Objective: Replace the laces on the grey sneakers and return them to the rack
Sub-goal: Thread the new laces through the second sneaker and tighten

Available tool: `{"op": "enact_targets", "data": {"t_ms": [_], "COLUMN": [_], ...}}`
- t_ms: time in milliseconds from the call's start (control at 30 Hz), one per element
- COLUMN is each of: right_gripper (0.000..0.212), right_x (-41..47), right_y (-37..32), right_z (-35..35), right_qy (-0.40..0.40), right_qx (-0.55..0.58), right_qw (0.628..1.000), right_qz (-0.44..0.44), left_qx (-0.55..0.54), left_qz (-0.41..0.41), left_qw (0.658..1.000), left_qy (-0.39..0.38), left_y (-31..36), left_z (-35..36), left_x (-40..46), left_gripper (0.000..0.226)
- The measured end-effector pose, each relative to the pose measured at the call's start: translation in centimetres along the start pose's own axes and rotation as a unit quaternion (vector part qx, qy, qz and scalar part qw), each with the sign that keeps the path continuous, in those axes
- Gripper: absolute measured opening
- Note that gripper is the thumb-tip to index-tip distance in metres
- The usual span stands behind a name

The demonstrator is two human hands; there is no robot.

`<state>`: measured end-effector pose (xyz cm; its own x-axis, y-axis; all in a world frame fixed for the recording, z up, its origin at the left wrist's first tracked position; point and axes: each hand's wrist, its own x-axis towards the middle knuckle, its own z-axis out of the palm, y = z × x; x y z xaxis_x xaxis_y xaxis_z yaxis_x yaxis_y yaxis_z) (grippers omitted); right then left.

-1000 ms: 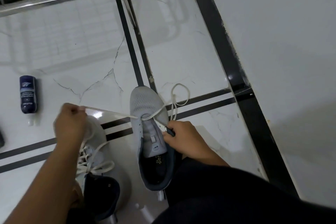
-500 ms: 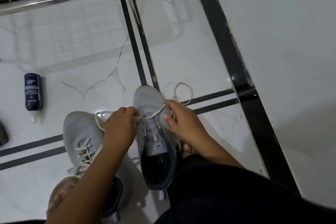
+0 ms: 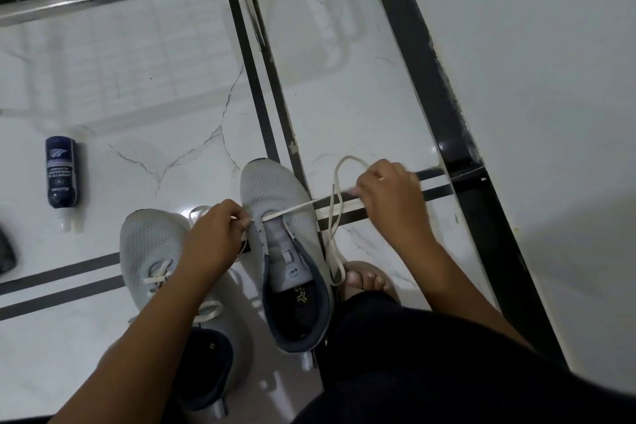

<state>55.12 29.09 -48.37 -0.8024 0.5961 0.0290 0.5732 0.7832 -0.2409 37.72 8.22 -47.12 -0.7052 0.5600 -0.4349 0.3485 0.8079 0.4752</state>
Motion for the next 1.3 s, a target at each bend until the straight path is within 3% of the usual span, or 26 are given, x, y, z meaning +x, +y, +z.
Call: {"op": "enact_targets", "data": {"t_ms": [100,200,233,300,333,400,467,600,1033,1300], "right_gripper": [0.014,0.047,0.052,0.035,0.032,0.045,0.042,0.008,0.014,0.015], "right_x": [-0.1,-0.5,-1.0,-2.1,-2.7,-3.8,-4.3,-3.8,-4.2,-4.2], "right_y": [0.7,-0.6,-1.5,-3.5,-4.7,-6.7,-7.6,-7.4,-7.0,-6.9], "right_z": [-1.1,-1.2,-1.2,-1.1,-1.2,-1.2,-0.9,-0.9,-0.1,-0.1], "right_qy": [0.102,0.084,0.060,-0.026,-0.105,-0.266,-0.313,-0.263,-0.218,-0.222], "right_qx": [0.034,0.092,0.115,0.209,0.265,0.337,0.351,0.335,0.303,0.297], "right_qw": [0.987,0.965,0.964,0.959,0.943,0.892,0.873,0.896,0.924,0.925], "right_qz": [0.118,0.229,0.232,0.191,0.171,0.143,0.126,0.122,0.085,0.087], "left_qx": [-0.016,-0.034,-0.041,-0.051,-0.055,-0.067,-0.089,-0.125,-0.094,-0.075], "left_qz": [-0.008,-0.023,-0.030,-0.038,-0.041,-0.047,-0.059,-0.105,-0.170,-0.201], "left_qw": [1.000,0.999,0.999,0.998,0.998,0.997,0.994,0.986,0.970,0.960], "left_qy": [-0.009,-0.008,-0.008,-0.006,-0.007,-0.012,-0.014,0.012,0.146,0.180], "left_y": [0.3,0.5,0.5,0.6,0.6,0.5,0.3,-0.8,-2.6,-3.5], "left_z": [0.1,0.1,0.1,0.1,0.1,0.0,0.0,-0.5,-3.5,-4.8], "left_x": [0.0,-0.1,-0.2,-0.2,-0.2,-0.1,0.0,0.3,0.3,-0.1], "left_gripper": [0.009,0.009,0.009,0.009,0.009,0.009,0.008,0.009,0.012,0.022]}}
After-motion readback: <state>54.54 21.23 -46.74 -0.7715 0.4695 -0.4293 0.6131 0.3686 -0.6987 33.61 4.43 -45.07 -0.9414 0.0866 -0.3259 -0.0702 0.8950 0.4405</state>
